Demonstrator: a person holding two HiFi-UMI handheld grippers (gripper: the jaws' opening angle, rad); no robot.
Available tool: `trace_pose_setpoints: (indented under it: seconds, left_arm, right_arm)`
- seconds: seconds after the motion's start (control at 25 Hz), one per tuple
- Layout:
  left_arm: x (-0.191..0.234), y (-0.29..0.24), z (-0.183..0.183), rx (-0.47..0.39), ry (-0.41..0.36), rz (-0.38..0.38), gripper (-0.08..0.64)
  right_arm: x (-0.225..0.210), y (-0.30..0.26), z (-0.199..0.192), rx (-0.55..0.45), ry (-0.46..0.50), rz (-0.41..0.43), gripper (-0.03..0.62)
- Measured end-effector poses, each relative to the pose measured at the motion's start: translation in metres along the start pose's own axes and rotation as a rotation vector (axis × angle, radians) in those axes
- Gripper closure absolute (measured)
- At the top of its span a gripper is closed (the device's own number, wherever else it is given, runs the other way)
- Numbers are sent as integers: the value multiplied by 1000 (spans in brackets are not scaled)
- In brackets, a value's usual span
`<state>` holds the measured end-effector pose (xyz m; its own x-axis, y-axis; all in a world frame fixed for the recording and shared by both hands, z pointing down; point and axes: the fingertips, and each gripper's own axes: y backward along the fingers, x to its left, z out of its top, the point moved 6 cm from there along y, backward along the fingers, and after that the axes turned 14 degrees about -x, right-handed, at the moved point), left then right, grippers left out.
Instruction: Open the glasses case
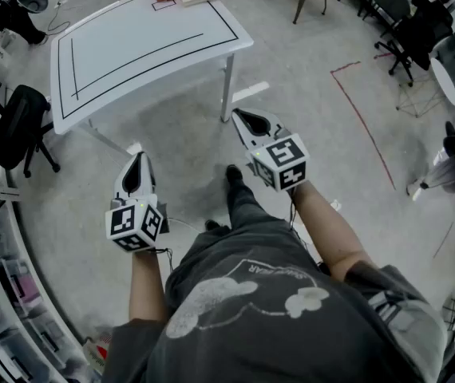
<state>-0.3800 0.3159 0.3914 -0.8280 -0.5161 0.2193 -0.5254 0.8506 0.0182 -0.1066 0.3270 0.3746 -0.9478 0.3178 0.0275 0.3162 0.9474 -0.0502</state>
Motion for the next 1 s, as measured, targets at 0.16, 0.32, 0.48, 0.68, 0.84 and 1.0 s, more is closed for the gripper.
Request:
trace_pose_setpoints:
  seconds: [0.16,0.32,0.48,0.68,0.84,1.0]
  left_arm:
    - [-2,-2,-2,5,8,4,558]
    - [-1,-6,-9,20,18,16,558]
    - [2,-17,-17,50,26,29,558]
    - [-4,-56,-19,67,19,28,558]
    - [-12,-108,-8,62,-30,21,558]
    - [-19,-162,-1,56,-53,47,558]
  right_arm:
    - [1,-1,-7,15,20,28,594]
    - [-3,-7,-13,21,33,47,594]
    - [-16,-15,-22,30,15,23,594]
    - [-58,-29,-27,9,-9,-31,592]
    - [-103,-59,-23,-5,-1,2,592]
    - [-153,-92,-21,1,8,62,592]
